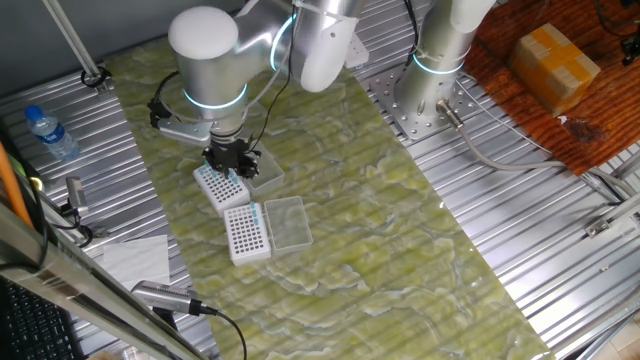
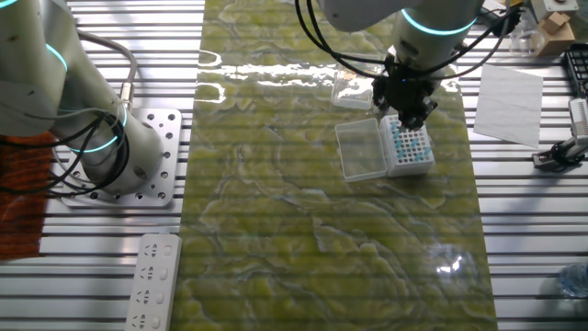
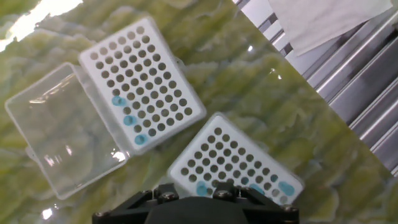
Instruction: Transfer all medium pipette tips from one holder to another
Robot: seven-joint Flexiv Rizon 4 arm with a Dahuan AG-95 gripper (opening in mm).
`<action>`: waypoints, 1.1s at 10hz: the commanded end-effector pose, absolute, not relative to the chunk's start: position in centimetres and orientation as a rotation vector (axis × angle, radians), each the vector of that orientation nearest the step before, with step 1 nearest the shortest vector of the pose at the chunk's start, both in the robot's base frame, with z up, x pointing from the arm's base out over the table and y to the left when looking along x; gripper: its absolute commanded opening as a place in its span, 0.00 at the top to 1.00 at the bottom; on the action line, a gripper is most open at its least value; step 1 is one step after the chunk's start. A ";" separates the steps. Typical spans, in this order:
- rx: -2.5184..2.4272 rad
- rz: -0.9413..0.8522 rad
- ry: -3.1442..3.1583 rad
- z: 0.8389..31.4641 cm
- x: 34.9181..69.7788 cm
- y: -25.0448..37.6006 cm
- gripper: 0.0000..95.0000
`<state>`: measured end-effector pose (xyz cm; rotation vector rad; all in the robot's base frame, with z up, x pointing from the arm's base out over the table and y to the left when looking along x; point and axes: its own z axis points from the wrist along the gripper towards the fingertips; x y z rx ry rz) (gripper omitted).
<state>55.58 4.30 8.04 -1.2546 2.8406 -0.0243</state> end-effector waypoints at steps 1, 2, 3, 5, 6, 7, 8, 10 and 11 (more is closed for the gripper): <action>-1.260 -0.024 2.838 8.0 55.6 4.3 0.80; -1.268 -0.025 2.830 7.9 55.6 4.3 0.80; -1.272 -0.026 2.823 7.7 55.7 4.3 0.80; -1.281 -0.029 2.811 7.5 55.7 4.3 0.80; -1.284 -0.031 2.806 7.4 55.8 4.3 0.80; -1.285 -0.029 2.803 7.4 55.8 4.3 1.00; -1.285 -0.027 2.802 7.4 55.8 4.3 1.00; -1.265 -0.011 2.828 8.5 55.8 4.4 1.00; -1.265 -0.011 2.828 8.5 55.8 4.4 1.00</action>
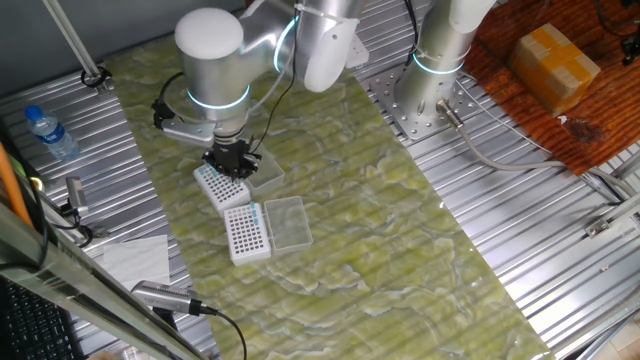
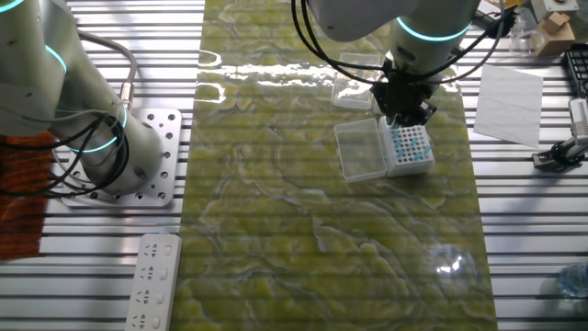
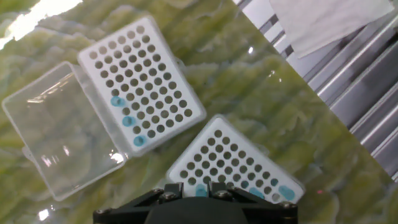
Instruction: Transfer all medium pipette tips from one holder to another
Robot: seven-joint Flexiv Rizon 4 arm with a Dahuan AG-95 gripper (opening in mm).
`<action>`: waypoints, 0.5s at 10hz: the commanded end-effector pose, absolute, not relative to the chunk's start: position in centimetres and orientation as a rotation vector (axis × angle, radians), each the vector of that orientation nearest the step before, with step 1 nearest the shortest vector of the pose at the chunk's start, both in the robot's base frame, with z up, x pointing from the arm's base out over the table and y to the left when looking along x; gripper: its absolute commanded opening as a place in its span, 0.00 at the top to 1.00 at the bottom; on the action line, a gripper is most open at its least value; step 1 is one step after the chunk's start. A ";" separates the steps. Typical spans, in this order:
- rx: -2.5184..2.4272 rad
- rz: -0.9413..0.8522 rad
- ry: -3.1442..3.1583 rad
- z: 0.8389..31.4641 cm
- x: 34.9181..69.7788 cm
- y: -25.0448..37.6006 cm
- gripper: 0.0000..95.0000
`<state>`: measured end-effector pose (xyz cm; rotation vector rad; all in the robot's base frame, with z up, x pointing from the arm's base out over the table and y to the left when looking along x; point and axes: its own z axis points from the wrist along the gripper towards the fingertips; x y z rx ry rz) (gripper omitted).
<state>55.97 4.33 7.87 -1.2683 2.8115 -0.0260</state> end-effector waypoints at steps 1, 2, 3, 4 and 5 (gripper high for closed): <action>-1.248 0.006 2.875 10.9 55.8 4.6 1.00; -1.215 0.014 2.908 12.8 55.7 4.9 1.00; -1.165 0.026 2.934 14.2 55.6 5.5 1.00; -1.099 0.036 2.964 15.3 55.5 6.4 1.00; -1.042 0.038 2.988 15.9 55.4 7.4 1.00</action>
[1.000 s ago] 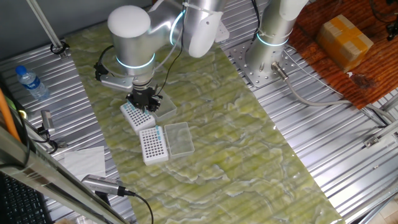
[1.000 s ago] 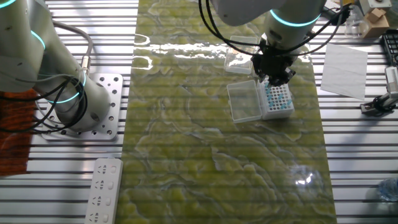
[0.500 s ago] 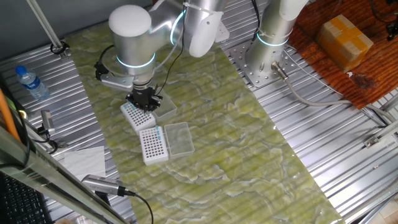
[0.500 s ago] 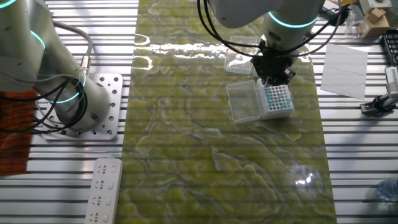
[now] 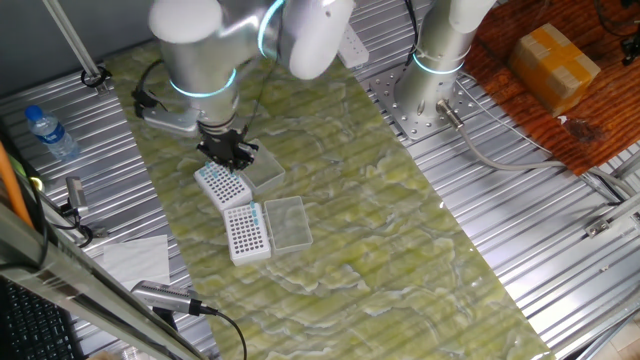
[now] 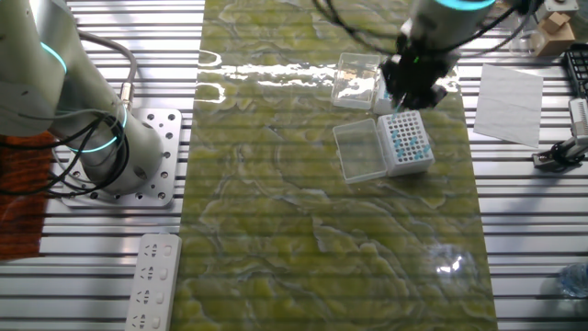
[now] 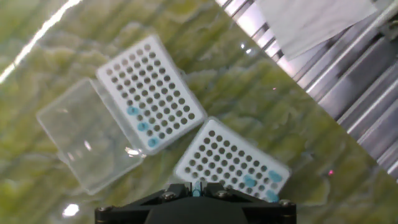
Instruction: Transfer all medium pipette tips from one holder to another
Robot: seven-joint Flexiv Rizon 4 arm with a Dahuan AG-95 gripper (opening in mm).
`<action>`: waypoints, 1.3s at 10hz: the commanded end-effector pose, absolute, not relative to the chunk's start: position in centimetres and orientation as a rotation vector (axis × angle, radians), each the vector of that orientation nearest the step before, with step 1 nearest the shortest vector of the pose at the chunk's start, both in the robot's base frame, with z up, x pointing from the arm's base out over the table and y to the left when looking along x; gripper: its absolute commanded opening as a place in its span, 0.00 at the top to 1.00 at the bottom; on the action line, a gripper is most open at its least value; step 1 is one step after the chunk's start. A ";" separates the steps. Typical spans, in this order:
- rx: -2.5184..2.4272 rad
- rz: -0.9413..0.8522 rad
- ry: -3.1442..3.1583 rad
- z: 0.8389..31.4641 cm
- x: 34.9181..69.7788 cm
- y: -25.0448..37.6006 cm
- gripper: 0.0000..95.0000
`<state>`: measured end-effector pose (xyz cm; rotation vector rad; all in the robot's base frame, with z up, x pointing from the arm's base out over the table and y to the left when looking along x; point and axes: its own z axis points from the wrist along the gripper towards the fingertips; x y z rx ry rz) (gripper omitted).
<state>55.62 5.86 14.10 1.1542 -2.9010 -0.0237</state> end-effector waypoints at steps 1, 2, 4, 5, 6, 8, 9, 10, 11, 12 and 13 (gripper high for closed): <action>1.000 -0.042 -2.952 16.1 55.4 7.9 1.00; 0.879 -0.053 -2.990 16.6 55.5 10.1 1.00; 0.685 -0.115 -3.049 16.2 55.9 12.8 1.00; 0.624 -0.126 -3.065 15.9 55.9 13.7 1.00; 0.570 -0.140 -3.079 15.6 55.9 14.4 1.00; 0.505 -0.151 -3.093 15.4 55.8 15.3 1.00; 0.492 -0.153 -3.095 15.4 55.8 15.5 1.00; 0.477 -0.161 -3.097 15.5 56.1 15.6 1.00; 0.442 -0.178 -3.101 15.6 56.2 15.8 1.00; 0.442 -0.178 -3.101 15.6 56.2 15.8 1.00; 0.411 -0.187 -3.103 15.6 56.4 16.0 1.00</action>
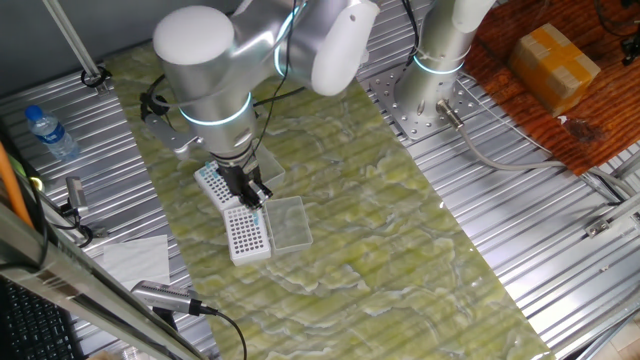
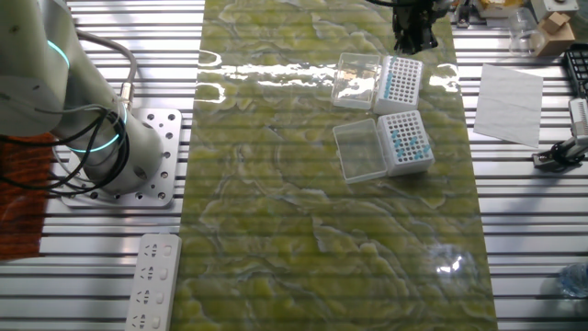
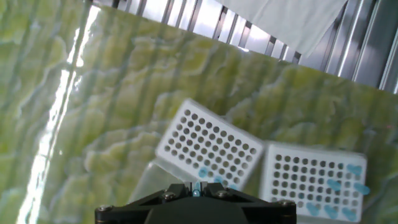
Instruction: Transfer all medium pipette tips from one holder to another
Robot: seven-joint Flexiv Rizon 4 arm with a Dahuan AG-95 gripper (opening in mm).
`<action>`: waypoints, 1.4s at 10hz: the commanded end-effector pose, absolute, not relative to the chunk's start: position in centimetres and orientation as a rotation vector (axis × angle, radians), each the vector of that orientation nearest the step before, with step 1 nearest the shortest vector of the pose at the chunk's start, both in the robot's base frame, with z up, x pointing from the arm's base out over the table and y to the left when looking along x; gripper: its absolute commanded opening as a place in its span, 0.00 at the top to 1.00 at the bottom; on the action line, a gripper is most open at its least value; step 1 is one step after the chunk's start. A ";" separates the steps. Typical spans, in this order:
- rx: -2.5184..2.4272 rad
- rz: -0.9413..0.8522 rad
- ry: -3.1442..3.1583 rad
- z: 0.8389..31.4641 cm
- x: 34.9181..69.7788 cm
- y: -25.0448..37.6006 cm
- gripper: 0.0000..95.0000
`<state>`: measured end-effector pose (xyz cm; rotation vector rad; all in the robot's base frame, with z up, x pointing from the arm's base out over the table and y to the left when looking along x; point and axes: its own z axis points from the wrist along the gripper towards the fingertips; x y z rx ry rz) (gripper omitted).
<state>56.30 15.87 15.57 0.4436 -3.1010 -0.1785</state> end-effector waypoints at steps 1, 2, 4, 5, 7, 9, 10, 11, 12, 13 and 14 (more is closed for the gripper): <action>0.385 -0.209 -3.107 15.4 56.5 16.0 1.00; 0.368 -0.225 -3.109 15.3 56.5 16.1 1.00; 0.347 -0.242 -3.114 15.0 56.6 16.1 1.00; 0.338 -0.251 -3.118 14.7 56.7 16.2 1.00; 0.330 -0.259 -3.122 14.4 56.8 16.2 1.00; 0.317 -0.269 -3.125 13.9 56.9 16.3 1.00; 0.313 -0.271 -3.124 13.8 56.9 16.3 1.00; 0.308 -0.275 -3.124 13.7 56.9 16.3 1.00; 0.306 -0.276 -3.123 13.7 56.9 16.3 1.00; 0.302 -0.279 -3.124 13.6 57.0 16.3 1.00; 0.297 -0.284 -3.124 13.3 57.0 16.4 1.00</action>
